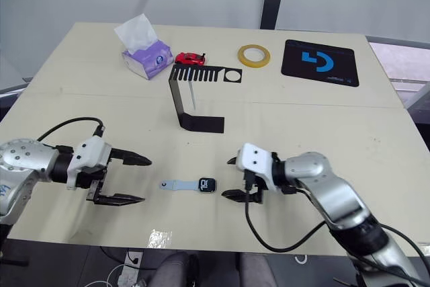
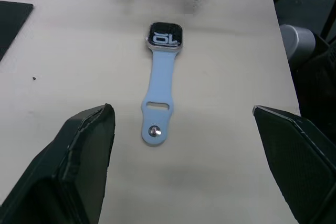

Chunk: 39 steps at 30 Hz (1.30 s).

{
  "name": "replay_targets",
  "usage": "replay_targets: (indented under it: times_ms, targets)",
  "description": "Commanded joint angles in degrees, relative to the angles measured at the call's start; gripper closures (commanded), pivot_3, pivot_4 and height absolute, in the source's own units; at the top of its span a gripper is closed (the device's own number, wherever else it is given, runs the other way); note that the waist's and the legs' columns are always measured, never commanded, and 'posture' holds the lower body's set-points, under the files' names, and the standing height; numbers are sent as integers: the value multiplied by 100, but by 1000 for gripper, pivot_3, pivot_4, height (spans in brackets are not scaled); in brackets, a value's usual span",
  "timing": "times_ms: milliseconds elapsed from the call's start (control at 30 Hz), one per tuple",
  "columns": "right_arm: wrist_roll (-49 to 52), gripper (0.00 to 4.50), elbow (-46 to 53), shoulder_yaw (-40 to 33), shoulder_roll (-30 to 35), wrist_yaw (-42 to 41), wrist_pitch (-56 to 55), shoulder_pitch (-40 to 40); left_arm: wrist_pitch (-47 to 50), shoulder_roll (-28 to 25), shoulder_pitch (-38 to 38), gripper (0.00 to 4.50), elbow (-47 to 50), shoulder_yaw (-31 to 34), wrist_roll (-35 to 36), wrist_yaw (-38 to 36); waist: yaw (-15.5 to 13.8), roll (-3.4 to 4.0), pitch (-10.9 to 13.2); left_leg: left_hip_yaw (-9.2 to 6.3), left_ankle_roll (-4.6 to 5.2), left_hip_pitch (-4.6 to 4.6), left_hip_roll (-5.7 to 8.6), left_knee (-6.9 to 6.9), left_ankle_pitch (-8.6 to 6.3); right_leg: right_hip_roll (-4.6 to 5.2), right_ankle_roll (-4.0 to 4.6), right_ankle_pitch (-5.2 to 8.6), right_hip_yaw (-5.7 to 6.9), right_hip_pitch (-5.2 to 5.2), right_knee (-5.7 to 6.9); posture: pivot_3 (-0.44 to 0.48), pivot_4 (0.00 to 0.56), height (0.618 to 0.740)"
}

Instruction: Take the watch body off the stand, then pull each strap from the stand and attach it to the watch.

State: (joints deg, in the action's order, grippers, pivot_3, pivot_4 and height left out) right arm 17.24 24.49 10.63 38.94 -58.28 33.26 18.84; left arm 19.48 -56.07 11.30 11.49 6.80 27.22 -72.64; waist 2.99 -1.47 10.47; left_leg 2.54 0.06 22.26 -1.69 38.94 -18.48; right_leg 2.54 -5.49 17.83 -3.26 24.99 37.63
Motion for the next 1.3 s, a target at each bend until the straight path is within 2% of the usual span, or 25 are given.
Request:
replay_targets:
  times_ms: [33, 300, 467, 600, 700, 900, 1133, 1300]
  targets:
    - [654, 68, 686, -1047, 28, 285, 193, -440, 507, 208, -285, 0, 353, 767, 473, 640, -4, 0, 0, 0, 0, 0, 0, 0, 0, 0, 0, 0, -1, -1, 1, 0, 150, 738]
    - [1513, 68, 1240, -3049, -42, 850, 308, -1908, 1493, 885, -1187, 0, 976, 2302, 1119, 2133, -27, -2, -1, -22, -4, -21, -1, -5, -5, 4, 0, 0, 9, -43, -20, 0, 150, 738]
    - [1644, 68, 1154, -3697, 105, 853, 142, -2510, 1423, 886, -1595, 0, 758, 2833, 1038, 2294, -34, -2, -1, -22, -5, -37, 1, -9, -6, 4, 0, 0, 8, -57, -47, 0, 150, 738]
    - [1667, 68, 1004, -3852, 198, 896, 67, -2599, 1317, 782, -1657, 0, 618, 2880, 993, 2166, -29, -2, -1, -17, -7, -89, 3, -36, -7, 5, 3, 2, 6, -103, -65, 0, 150, 738]
    - [1711, 68, 960, -3804, 226, 940, 52, -2525, 1349, 677, -1640, 0, 630, 2878, 1091, 2016, -31, -3, -1, -17, -9, -142, 2, -79, -7, 5, 8, 4, 8, -152, -104, 0, 150, 738]
    - [1714, 68, 858, -3252, 289, 943, 96, -2010, 1462, 486, -1333, 0, 938, 2612, 1302, 1881, -24, -3, -1, -17, -15, -141, -1, -87, -9, 9, 9, 5, 8, -147, -107, 0, 150, 738]
    - [1526, 68, 346, -1803, -121, 1301, 356, -449, 1993, 608, -305, 0, 1454, 1970, 1845, 2351, 9, -1, 0, -18, -20, -136, 0, -87, -8, 11, 10, 5, 9, -140, -103, 0, 150, 738]
    - [947, 68, -666, -883, -754, 1712, 265, 613, 2341, 899, 411, 0, 1622, 1768, 2245, 3086, 14, -2, 0, -20, -22, -107, 3, -78, -6, 11, 9, 5, 12, -113, -88, 0, 150, 738]
